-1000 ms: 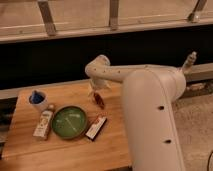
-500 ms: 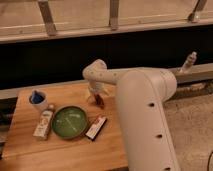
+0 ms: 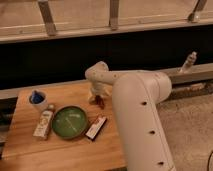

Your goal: Place the pepper in the ceramic bowl

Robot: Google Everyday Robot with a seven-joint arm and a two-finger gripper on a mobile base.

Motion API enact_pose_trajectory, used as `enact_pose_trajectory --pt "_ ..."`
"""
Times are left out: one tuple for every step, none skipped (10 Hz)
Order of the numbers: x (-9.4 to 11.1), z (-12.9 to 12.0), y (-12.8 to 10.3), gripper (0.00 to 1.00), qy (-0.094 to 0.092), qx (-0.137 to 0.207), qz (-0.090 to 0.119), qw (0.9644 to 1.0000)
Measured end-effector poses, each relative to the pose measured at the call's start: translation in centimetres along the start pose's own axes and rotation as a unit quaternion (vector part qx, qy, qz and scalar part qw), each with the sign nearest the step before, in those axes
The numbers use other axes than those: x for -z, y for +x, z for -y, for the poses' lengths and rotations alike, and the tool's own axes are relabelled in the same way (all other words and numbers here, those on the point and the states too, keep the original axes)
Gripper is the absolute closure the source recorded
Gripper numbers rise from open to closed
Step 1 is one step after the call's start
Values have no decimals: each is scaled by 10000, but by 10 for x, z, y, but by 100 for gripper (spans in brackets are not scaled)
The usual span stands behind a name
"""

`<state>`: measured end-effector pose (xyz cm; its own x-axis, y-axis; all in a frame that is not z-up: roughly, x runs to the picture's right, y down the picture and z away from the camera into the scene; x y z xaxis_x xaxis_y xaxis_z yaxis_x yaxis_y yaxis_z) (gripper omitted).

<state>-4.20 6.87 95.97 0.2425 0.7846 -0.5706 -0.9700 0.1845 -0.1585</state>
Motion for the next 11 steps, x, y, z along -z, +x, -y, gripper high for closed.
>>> enact_pose_trajectory --pt "-3 1 0 33 -30 -43 -9 10000" --pt "-4 2 0 42 -72 -88 20 9999" --pt "-4 4 2 56 -155 -183 37 9997" --pt "-4 6 2 63 -169 -210 30 9996" --pt "-2 4 3 76 -188 -206 45 9996" --pt "-1 2 3 85 -205 -192 67 9996" --pt "4 4 1 95 -216 -199 125 9995" --pt "8 5 1 99 -268 -209 154 9993" --pt "22 7 -2 100 -344 -169 267 9989" --pt "36 7 -4 100 -411 -120 373 9984" --pt "50 9 -6 100 -444 -79 480 9978"
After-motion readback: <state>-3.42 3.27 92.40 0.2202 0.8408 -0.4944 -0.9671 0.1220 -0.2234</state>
